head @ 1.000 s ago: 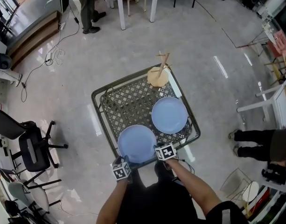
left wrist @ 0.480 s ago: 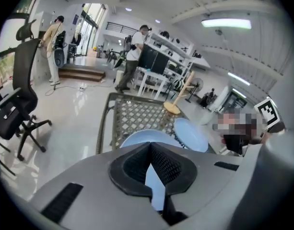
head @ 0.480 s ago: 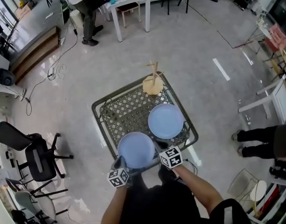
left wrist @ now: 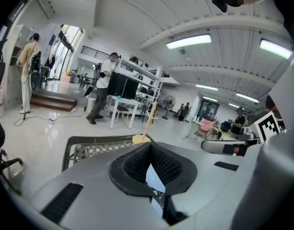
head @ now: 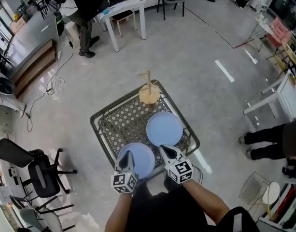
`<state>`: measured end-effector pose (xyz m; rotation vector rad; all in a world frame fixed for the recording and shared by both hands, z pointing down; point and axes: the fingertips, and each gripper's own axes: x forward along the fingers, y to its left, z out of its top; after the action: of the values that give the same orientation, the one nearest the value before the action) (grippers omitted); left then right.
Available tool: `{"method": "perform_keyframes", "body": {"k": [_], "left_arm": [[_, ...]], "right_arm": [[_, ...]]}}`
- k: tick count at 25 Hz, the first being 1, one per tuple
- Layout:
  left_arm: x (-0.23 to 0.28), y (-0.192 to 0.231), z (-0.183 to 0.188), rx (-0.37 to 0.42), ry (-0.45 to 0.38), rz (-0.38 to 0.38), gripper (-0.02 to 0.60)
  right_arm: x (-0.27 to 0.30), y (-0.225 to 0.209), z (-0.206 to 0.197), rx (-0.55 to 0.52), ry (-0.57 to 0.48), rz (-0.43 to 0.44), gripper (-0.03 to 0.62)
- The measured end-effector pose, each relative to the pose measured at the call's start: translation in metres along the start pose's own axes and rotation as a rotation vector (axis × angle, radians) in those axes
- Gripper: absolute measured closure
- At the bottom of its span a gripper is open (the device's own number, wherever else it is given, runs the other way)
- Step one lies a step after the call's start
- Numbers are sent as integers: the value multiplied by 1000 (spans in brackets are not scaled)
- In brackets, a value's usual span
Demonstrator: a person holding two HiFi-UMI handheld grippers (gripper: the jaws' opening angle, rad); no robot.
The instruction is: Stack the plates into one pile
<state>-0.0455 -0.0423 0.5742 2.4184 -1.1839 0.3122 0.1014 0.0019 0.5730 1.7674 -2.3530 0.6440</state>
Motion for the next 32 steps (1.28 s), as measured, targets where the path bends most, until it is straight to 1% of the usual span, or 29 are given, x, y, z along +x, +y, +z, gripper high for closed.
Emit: {"method": "perform_keyframes", "body": {"k": [3,6,11,16,20,22,26,29,32], "left_arm": [[23,-13,7,47,9,-34,569],[48,-26,5,83,42,-86,569],[82,-49,6,116,97,-176,569],[112,-65,-3,157,168,-247,569],[135,-77,-14,188,230,-291,569],[145,-79,-21,202,251,-296,569],[164,-73,-35,211,300,-277,569],[180,-62,-53,205,366,-262,568],[197,-50,-72,186,412,-249,565]], "right_arm": [[-6,-21,10,31,-30,-52,585],[-11,-48,11,58,-32,-132,585],[-26,-91,10,104,-35,-256,585],[-36,-123,-1,174,-28,-336,585],[-39,-149,-19,213,10,-406,585],[-39,-159,-31,231,32,-427,585],[-35,-172,-53,267,75,-453,585],[-27,-179,-71,305,118,-466,585],[-17,-186,-97,359,175,-473,584]]}}
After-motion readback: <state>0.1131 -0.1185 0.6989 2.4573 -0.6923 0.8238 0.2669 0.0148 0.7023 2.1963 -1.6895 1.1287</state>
